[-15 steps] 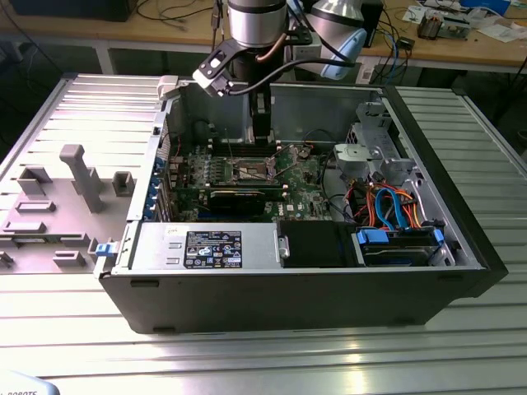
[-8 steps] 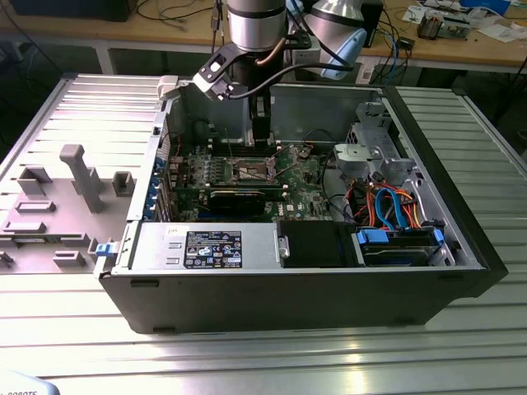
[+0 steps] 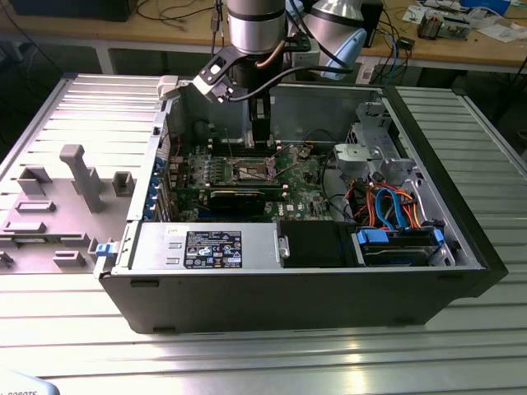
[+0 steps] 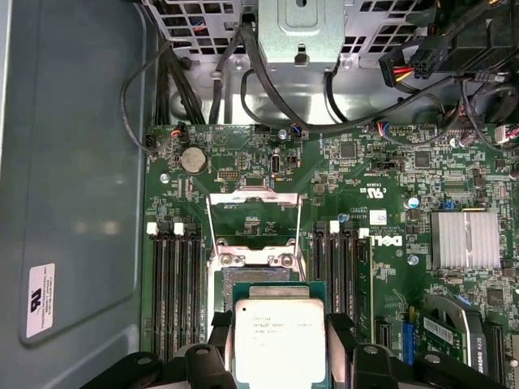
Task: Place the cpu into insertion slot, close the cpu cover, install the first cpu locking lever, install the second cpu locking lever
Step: 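Place the cpu into insertion slot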
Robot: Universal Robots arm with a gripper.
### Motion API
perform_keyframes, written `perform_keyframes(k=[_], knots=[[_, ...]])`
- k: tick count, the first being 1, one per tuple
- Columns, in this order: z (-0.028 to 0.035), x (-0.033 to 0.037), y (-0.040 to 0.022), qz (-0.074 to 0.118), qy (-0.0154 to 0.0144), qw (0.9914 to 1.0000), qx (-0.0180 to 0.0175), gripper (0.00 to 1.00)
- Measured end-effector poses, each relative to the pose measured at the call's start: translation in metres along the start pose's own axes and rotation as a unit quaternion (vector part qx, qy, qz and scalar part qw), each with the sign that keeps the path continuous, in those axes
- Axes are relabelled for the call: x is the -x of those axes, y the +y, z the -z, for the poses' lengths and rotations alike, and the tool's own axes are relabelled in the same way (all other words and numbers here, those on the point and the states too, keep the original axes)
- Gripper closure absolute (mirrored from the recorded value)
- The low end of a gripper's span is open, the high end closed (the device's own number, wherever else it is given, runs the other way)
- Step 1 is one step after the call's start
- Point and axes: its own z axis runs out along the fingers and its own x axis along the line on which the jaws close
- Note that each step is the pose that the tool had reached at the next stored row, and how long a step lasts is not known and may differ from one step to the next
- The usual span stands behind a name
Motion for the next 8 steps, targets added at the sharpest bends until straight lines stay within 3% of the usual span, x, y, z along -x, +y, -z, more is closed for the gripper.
perform_keyframes(k=[8], knots=[[-0.0027,-0.0001,-0.0002,0.0,0.0001,1.0,0.0,0.45]])
